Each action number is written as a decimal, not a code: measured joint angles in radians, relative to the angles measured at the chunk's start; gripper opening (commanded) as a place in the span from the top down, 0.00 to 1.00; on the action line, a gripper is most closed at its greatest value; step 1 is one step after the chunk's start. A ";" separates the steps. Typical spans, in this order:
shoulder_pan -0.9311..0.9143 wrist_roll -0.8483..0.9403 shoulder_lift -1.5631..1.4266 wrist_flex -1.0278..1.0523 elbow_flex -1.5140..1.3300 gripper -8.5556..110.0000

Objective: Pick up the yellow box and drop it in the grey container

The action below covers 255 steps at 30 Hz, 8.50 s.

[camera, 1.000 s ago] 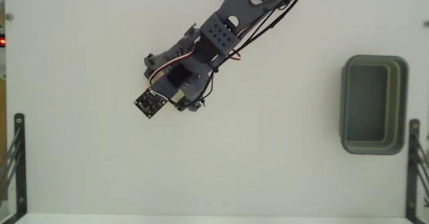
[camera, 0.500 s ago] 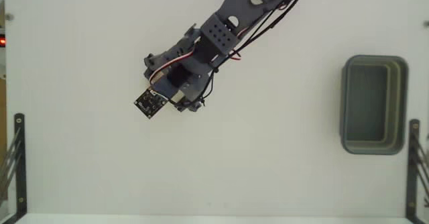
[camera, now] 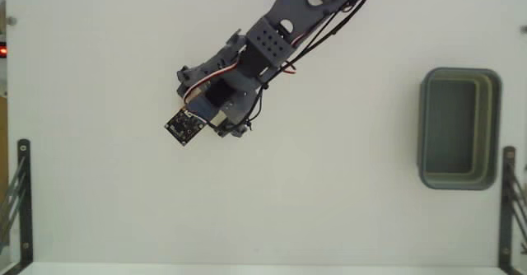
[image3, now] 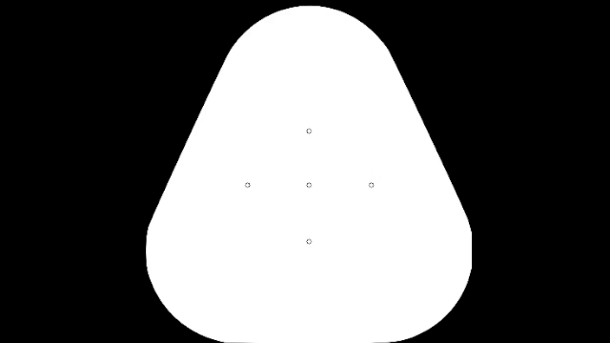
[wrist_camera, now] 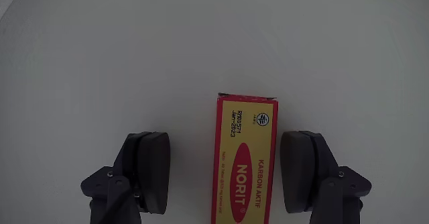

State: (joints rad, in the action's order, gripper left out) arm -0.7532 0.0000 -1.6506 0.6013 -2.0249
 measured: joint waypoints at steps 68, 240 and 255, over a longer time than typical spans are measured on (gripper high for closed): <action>0.000 0.000 0.000 0.017 0.008 0.09; 0.002 0.000 0.000 0.017 0.008 0.46; 0.002 0.000 0.000 0.017 0.008 0.49</action>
State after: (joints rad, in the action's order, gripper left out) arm -0.7517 0.0000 -1.6506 0.6182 -2.0172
